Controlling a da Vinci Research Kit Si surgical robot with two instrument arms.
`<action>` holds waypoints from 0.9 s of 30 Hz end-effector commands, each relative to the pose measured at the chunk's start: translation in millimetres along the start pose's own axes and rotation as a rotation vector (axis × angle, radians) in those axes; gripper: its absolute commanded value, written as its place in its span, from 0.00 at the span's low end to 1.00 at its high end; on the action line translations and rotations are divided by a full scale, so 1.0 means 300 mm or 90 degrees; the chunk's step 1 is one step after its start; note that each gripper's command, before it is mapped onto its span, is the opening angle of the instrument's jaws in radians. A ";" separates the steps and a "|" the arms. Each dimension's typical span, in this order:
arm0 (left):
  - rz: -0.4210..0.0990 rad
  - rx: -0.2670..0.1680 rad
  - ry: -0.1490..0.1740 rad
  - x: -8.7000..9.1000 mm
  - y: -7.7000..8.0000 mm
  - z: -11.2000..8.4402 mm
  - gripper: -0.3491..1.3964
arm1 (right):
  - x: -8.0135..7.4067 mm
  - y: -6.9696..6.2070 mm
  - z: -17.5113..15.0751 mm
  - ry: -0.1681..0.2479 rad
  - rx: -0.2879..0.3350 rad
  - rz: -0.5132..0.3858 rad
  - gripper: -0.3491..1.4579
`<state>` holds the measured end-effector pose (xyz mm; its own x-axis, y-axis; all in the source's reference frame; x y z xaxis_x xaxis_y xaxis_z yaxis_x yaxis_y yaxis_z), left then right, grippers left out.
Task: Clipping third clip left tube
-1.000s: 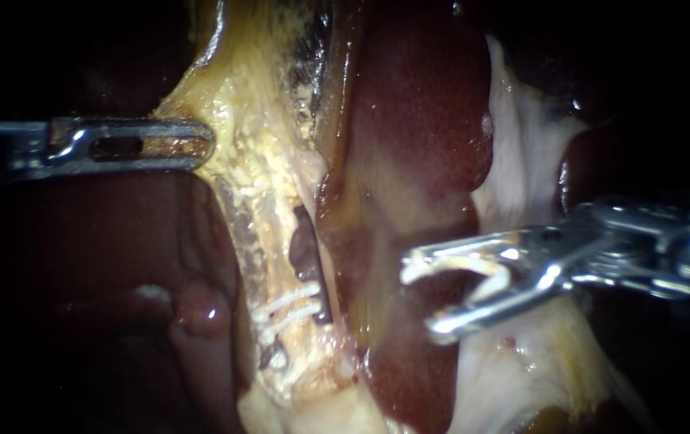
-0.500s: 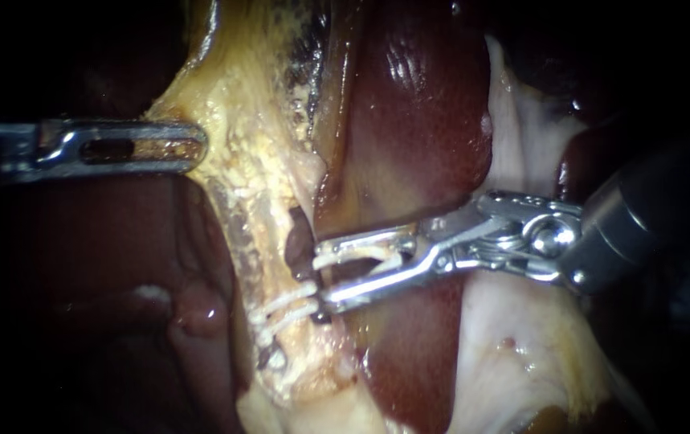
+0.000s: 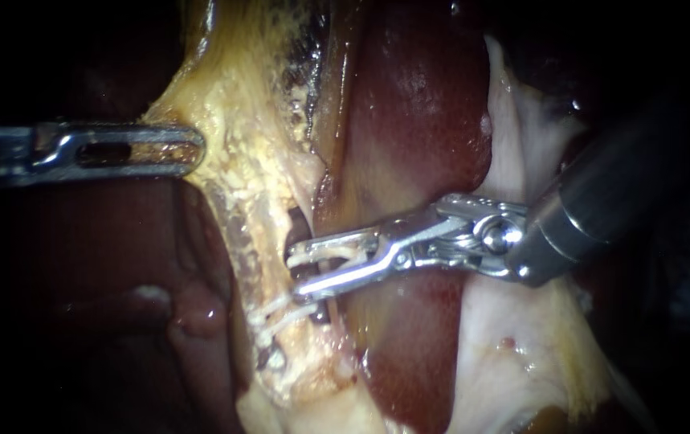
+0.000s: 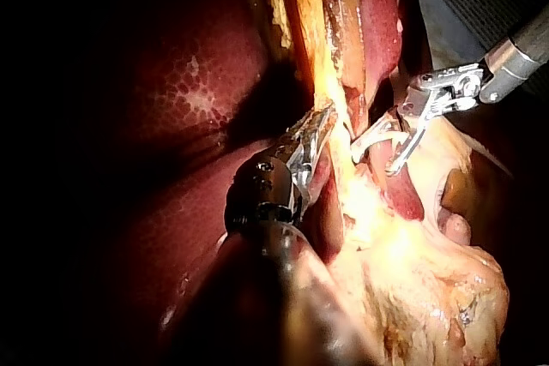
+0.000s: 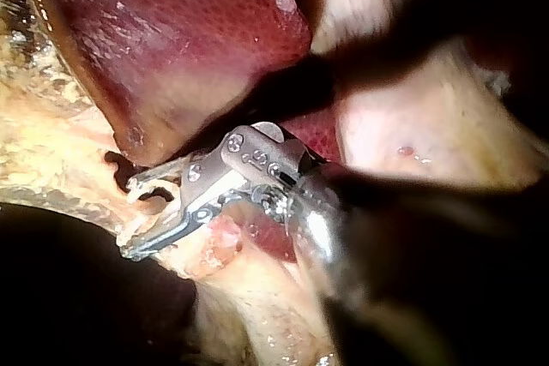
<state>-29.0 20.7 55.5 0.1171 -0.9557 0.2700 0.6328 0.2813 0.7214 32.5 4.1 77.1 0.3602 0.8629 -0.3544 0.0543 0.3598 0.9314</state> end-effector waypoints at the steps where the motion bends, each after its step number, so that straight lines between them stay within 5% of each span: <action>1: 0.000 0.000 0.000 0.0000 -0.0001 0.0000 0.00 | -0.0001 0.0006 0.000 0.001 0.000 -0.001 0.46; 15: 0.000 -0.001 0.000 0.0001 -0.0003 0.0000 0.00 | 0.0010 0.0035 0.007 0.013 0.020 -0.004 0.47; 27: 0.000 0.000 0.000 -0.0003 0.0000 -0.0004 0.00 | 0.0015 -0.0062 0.005 0.034 0.153 -0.005 0.46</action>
<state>-28.9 20.8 55.3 0.1167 -0.9559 0.2695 0.6335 0.2806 0.7211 34.1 3.2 75.2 0.3080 0.8808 -0.3595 0.2898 0.2731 0.9173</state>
